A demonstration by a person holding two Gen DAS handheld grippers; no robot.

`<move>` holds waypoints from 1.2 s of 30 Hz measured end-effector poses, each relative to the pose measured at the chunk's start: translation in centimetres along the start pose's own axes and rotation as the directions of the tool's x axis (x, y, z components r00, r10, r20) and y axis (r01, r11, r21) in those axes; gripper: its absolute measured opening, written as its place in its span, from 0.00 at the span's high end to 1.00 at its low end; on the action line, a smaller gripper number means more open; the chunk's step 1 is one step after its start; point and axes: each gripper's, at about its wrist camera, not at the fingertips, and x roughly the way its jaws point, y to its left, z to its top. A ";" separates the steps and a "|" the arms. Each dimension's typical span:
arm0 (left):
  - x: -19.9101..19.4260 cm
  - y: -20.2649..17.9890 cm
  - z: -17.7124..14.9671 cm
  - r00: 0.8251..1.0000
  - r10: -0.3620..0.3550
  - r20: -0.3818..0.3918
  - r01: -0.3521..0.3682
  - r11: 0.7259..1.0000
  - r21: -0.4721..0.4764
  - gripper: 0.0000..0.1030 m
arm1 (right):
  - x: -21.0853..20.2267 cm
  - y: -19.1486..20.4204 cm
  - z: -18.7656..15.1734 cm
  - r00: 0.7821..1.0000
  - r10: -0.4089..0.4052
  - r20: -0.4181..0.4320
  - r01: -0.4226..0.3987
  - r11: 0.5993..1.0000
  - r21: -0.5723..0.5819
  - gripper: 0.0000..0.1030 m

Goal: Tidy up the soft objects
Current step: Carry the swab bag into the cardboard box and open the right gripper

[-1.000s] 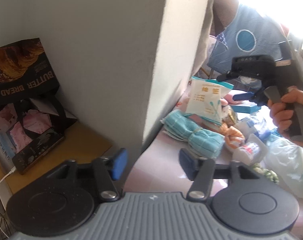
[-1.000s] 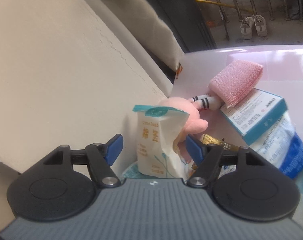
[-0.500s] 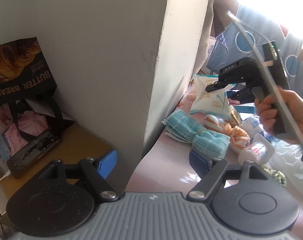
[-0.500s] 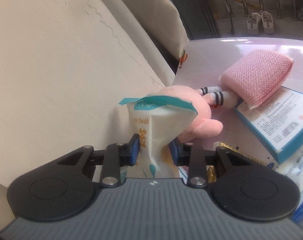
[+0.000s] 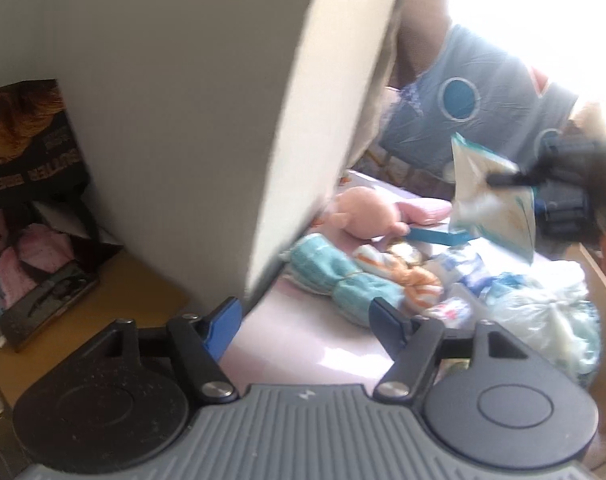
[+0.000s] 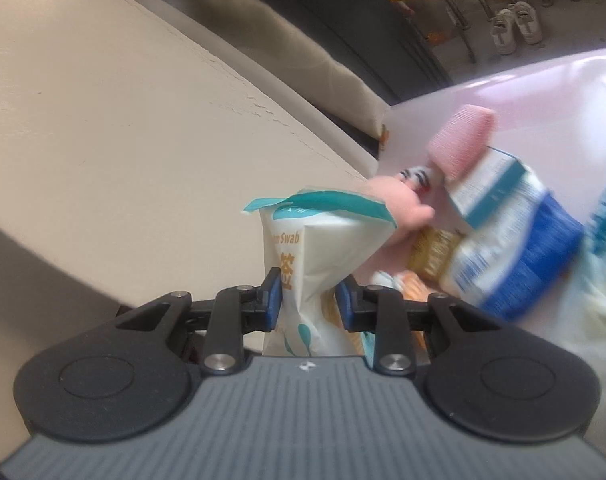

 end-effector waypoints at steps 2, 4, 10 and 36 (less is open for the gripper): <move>-0.1 -1.0 0.4 0.997 -0.071 -0.018 0.071 0.997 -0.001 0.35 | -1.2 -0.4 -0.9 1.000 -0.004 -0.008 0.004 1.000 0.008 0.74; 0.3 -2.2 1.0 0.980 -0.187 -0.063 0.187 0.982 -0.007 0.35 | -3.8 -1.6 -3.6 0.999 -0.009 -0.033 0.010 1.000 0.025 0.74; 1.4 -7.0 1.9 0.892 -0.416 -0.177 0.422 0.906 -0.003 0.37 | -8.0 -2.8 -7.1 0.998 0.029 -0.055 -0.024 0.996 0.081 0.74; 4.8 -37.9 4.6 0.678 -0.618 -0.398 0.726 0.646 0.235 0.62 | -33.5 -15.4 -1.8 0.968 -0.048 0.246 -0.006 0.977 0.214 0.74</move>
